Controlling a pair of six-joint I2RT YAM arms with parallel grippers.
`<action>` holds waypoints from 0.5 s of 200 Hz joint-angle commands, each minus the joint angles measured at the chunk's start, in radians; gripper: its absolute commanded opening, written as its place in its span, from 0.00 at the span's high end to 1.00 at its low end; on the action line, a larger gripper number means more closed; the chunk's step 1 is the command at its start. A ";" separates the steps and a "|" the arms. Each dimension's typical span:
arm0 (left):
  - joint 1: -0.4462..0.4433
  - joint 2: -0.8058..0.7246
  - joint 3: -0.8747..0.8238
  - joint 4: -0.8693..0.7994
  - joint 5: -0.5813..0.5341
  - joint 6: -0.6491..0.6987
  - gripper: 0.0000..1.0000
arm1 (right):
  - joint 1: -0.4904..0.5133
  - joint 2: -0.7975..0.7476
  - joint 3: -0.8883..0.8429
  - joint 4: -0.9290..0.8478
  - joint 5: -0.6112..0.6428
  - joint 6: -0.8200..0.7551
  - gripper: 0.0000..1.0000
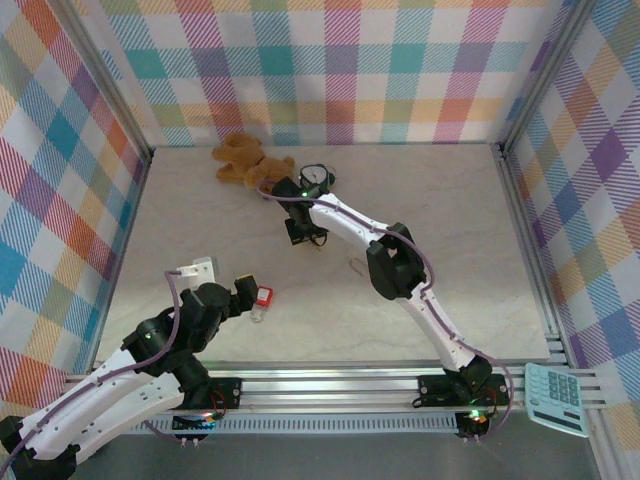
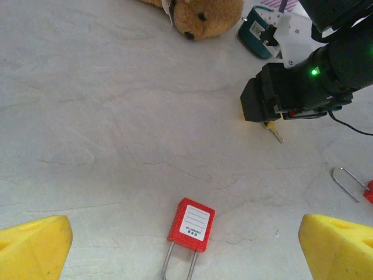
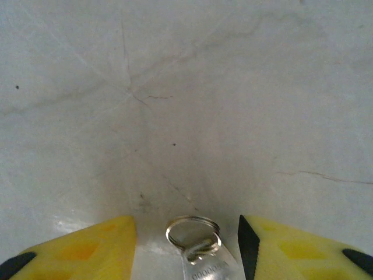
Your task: Unlock with the key
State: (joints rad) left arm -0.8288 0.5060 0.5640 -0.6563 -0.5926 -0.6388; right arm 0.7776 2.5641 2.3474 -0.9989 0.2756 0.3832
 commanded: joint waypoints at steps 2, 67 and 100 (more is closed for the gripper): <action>0.011 -0.011 0.037 -0.016 -0.022 0.019 0.01 | -0.013 0.019 0.025 -0.083 0.022 -0.002 0.54; 0.010 0.045 0.045 0.036 0.020 0.010 0.03 | -0.067 -0.064 -0.106 -0.010 0.022 0.067 0.71; 0.011 0.062 0.045 0.055 0.029 0.009 0.03 | -0.090 -0.129 -0.215 0.012 0.034 0.102 0.73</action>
State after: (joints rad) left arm -0.8284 0.5640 0.5751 -0.6392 -0.5793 -0.6353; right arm 0.7250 2.4901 2.2055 -0.9489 0.2741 0.4381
